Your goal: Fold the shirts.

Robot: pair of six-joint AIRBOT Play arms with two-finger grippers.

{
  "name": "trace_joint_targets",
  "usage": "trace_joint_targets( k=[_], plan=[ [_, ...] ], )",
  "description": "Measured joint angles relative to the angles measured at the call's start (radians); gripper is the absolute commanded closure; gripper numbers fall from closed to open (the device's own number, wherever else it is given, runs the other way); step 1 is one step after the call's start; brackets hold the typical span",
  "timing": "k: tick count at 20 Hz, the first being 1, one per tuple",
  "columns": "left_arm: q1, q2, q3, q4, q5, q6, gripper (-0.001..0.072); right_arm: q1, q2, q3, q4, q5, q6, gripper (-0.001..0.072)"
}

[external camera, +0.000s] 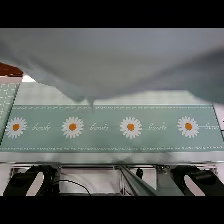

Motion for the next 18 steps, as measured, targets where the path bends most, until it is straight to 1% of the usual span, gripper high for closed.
trace_joint_targets(
  k=[2,4,7,9,11,13,15,18],
  plan=[
    [0.002,0.023,0.010,0.027,-0.038,-0.013,0.0686,0.000,0.021,-0.005,-0.005,0.041,0.005,0.0684],
    [0.003,0.034,-0.009,0.058,-0.116,-0.035,0.0686,0.000,0.033,-0.050,0.003,0.094,0.008,0.0684],
    [0.003,0.042,-0.106,0.097,-0.204,-0.063,0.0686,0.000,0.047,-0.195,0.068,0.140,0.009,0.0684],
    [0.003,0.042,-0.211,0.107,-0.227,-0.072,0.0686,0.000,0.048,-0.331,0.108,0.130,0.000,0.0686],
    [0.003,0.034,-0.339,0.113,-0.219,-0.076,0.0685,0.000,0.032,-0.472,0.141,0.080,-0.016,0.0686],
    [0.003,0.008,-0.474,0.117,-0.163,-0.078,0.0686,0.000,-0.021,-0.586,0.161,0.011,-0.039,0.0685],
    [0.003,-0.047,-0.594,0.118,-0.089,-0.076,0.0686,0.000,-0.113,-0.650,0.174,-0.067,-0.058,0.0684],
    [-0.003,-0.200,-0.697,0.108,0.020,-0.072,0.0685,-0.002,-0.302,-0.692,0.183,-0.229,-0.071,0.0684]
  ],
)
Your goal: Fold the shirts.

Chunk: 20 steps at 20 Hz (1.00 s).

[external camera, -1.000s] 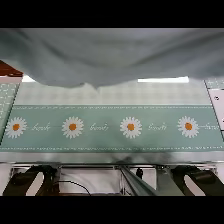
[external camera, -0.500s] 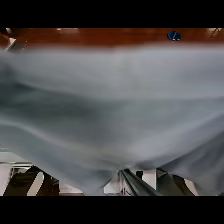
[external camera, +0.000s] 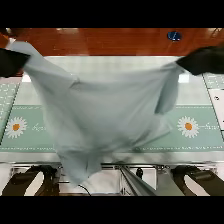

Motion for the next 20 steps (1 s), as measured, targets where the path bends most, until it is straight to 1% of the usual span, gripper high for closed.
trace_joint_targets(
  k=[4,5,6,7,8,10,12,15,17,20],
  plan=[
    [-0.024,-0.264,-0.016,-0.060,0.071,0.048,0.0685,-0.023,-0.274,0.002,0.025,-0.156,0.033,0.0678],
    [-0.029,-0.321,-0.007,-0.075,0.084,0.056,0.0682,-0.038,-0.335,0.018,0.040,-0.171,0.052,0.0618],
    [-0.032,-0.373,0.005,-0.090,0.091,0.062,0.0588,-0.058,-0.394,0.041,0.067,-0.186,0.067,0.0445],
    [-0.035,-0.423,0.020,-0.096,0.088,0.065,0.0139,-0.082,-0.446,0.068,0.101,-0.191,0.078,0.0219],
    [-0.036,-0.464,0.038,-0.104,0.084,0.068,0.0005,-0.108,-0.486,0.094,0.134,-0.189,0.085,0.0082],
    [-0.032,-0.524,0.076,-0.099,0.044,0.071,0.0006,-0.171,-0.537,0.150,0.190,-0.156,0.079,0.0086],
    [-0.011,-0.556,0.108,-0.060,-0.026,0.066,0.0005,-0.246,-0.549,0.195,0.217,-0.080,0.030,0.0100],
    [0.054,-0.573,0.116,0.034,-0.167,0.033,0.0005,-0.367,-0.506,0.196,0.176,0.080,-0.060,0.0099],
    [0.098,-0.560,0.068,0.071,-0.243,0.021,0.0005,-0.443,-0.430,0.098,0.127,0.122,-0.082,0.0096],
    [0.155,-0.485,-0.089,0.099,-0.288,0.029,0.0005,-0.505,-0.277,-0.174,0.085,0.120,-0.106,0.0094]
  ],
)
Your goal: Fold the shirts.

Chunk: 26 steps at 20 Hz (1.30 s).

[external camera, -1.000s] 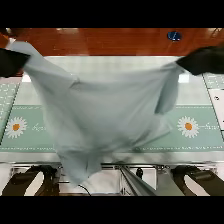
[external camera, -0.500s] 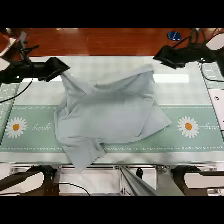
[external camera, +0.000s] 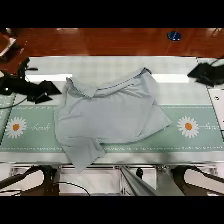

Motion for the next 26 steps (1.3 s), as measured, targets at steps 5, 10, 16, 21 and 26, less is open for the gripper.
trace_joint_targets(
  k=[5,10,16,21,26],
  plan=[
    [0.174,0.146,-0.288,0.037,-0.019,0.009,0.0007,-0.024,0.257,-0.450,0.048,-0.057,-0.005,0.0094],
    [0.241,0.213,-0.501,0.027,-0.027,0.050,0.0008,-0.025,0.399,-0.663,0.138,-0.102,-0.014,0.0094],
    [0.224,0.227,-0.637,-0.117,0.027,0.137,0.0023,-0.030,0.435,-0.718,0.166,-0.126,-0.017,0.0094],
    [0.132,0.227,-0.669,-0.153,0.166,0.169,0.0685,-0.172,0.430,-0.723,0.021,-0.191,0.071,0.0094],
    [0.080,0.228,-0.673,-0.180,0.217,0.176,0.0685,-0.253,0.374,-0.762,0.069,-0.152,0.057,0.0095]
  ],
)
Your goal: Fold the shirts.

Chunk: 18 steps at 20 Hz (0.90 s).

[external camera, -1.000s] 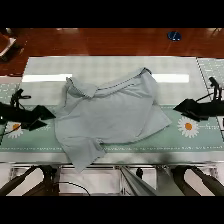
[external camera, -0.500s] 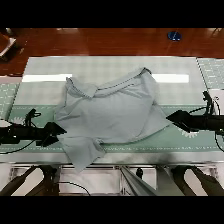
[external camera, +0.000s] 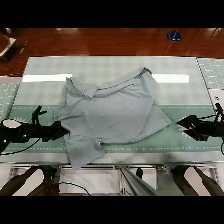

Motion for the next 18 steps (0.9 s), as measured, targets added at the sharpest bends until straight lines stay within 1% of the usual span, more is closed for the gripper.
trace_joint_targets(
  k=[4,11,12,14,18],
  plan=[
    [-0.011,0.000,0.000,-0.009,0.019,0.002,0.0685,-0.014,-0.094,-0.010,0.131,-0.016,-0.075,0.0096],
    [-0.013,0.000,0.000,-0.013,0.028,0.003,0.0685,-0.019,-0.301,-0.007,0.269,0.001,-0.175,0.0097],
    [-0.013,0.000,0.000,-0.013,0.029,0.003,0.0685,-0.019,-0.319,-0.006,0.282,0.004,-0.183,0.0118],
    [-0.013,0.000,0.000,-0.014,0.034,0.001,0.0685,-0.019,-0.347,-0.006,0.290,-0.001,-0.198,0.0263],
    [-0.014,0.000,0.000,-0.022,0.047,-0.003,0.0685,-0.007,-0.370,-0.005,0.312,-0.015,-0.224,0.0262]
  ],
)
